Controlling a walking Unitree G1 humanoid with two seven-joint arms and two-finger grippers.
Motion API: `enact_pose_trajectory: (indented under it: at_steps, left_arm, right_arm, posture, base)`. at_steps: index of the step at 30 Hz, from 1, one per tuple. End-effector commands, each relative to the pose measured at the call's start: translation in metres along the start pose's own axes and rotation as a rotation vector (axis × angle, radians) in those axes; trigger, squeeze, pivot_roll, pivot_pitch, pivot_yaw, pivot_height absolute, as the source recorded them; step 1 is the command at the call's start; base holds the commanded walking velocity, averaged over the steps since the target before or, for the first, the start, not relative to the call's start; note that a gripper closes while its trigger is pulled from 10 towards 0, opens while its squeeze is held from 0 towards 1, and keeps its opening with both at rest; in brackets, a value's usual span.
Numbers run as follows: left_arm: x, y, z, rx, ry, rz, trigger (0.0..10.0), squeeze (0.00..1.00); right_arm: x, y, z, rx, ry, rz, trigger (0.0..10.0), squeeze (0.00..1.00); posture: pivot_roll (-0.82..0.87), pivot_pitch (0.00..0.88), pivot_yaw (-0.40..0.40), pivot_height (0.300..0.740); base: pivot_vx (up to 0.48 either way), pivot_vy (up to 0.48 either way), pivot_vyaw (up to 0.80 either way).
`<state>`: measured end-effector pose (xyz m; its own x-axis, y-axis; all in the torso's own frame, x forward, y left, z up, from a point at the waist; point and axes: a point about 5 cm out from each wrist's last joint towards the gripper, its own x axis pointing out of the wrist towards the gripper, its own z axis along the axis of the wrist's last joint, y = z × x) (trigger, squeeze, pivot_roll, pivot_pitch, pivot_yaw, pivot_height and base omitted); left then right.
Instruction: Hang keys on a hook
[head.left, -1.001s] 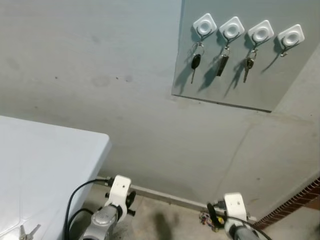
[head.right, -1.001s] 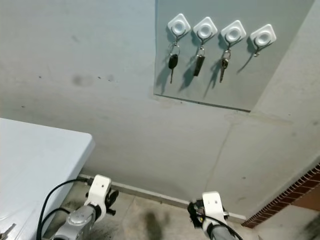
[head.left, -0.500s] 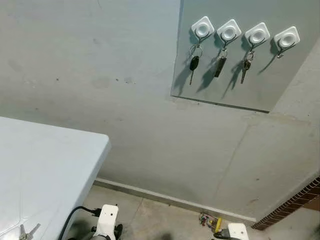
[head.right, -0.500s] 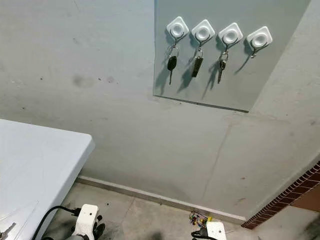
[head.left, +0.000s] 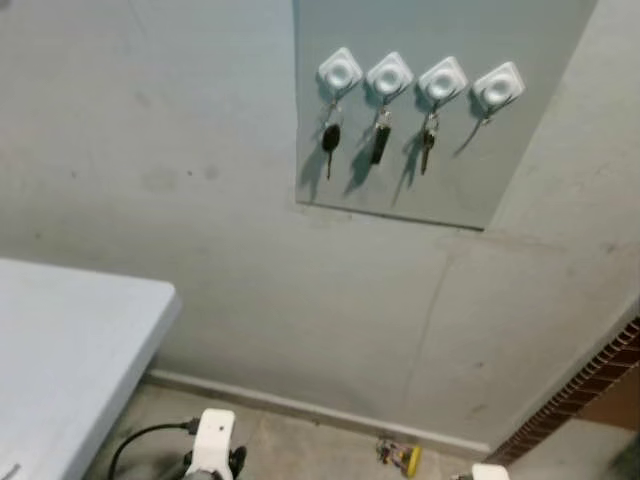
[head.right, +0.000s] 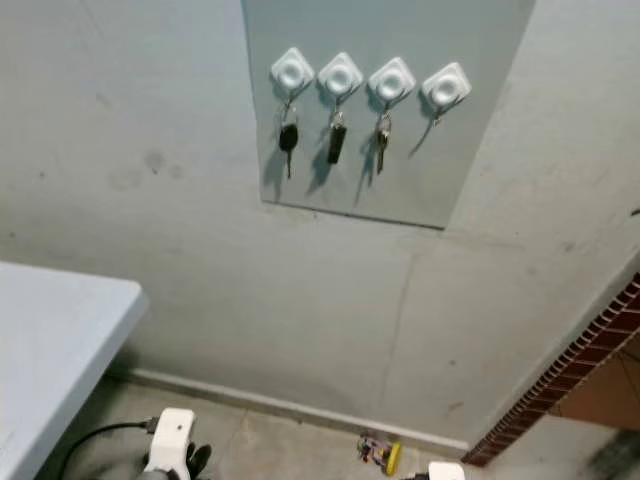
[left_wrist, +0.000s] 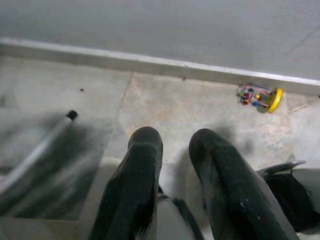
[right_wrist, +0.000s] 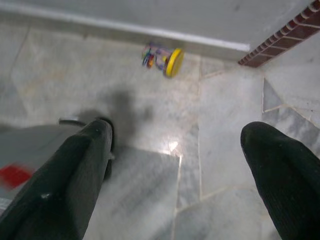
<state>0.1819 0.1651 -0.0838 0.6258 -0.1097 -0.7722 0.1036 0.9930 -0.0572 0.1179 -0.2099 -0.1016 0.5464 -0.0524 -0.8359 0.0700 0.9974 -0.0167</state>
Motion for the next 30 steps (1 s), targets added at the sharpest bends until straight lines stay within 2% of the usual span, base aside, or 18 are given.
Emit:
enact_pose_trajectory:
  at_steps: [1, 6, 11, 30]
  left_arm:
    - [-0.001, 0.005, -0.001, 0.000, 0.003, 0.010, 10.0, 0.00]
    - [-0.001, 0.005, 0.000, -0.005, 0.001, 0.010, 10.0, 0.00]
    - [-0.001, 0.006, -0.002, -0.036, 0.010, 0.023, 10.0, 0.00]
    - [-0.001, 0.006, -0.003, -0.050, 0.020, 0.028, 10.0, 0.00]
  right_arm:
    - [-0.001, 0.000, -0.004, 0.015, 0.018, -0.001, 10.0, 0.00]
    - [-0.003, -0.001, -0.010, 0.023, 0.036, -0.005, 10.0, 0.00]
    - [-0.004, -0.002, -0.014, -0.007, 0.049, -0.007, 10.0, 0.00]
    - [-0.002, 0.000, -0.009, 0.019, 0.036, 0.005, 10.0, 0.00]
  posture:
    - [-0.13, 0.000, -0.021, 0.740]
    - [-0.13, 0.000, -0.020, 0.740]
    - [-0.14, 0.000, -0.016, 0.740]
    - [-0.14, 0.000, -0.012, 0.740]
  base:
    - [0.000, -0.435, 0.00]
    - [0.000, -0.422, 0.00]
    - [0.000, 0.000, 0.00]
    - [0.000, 0.000, 0.79]
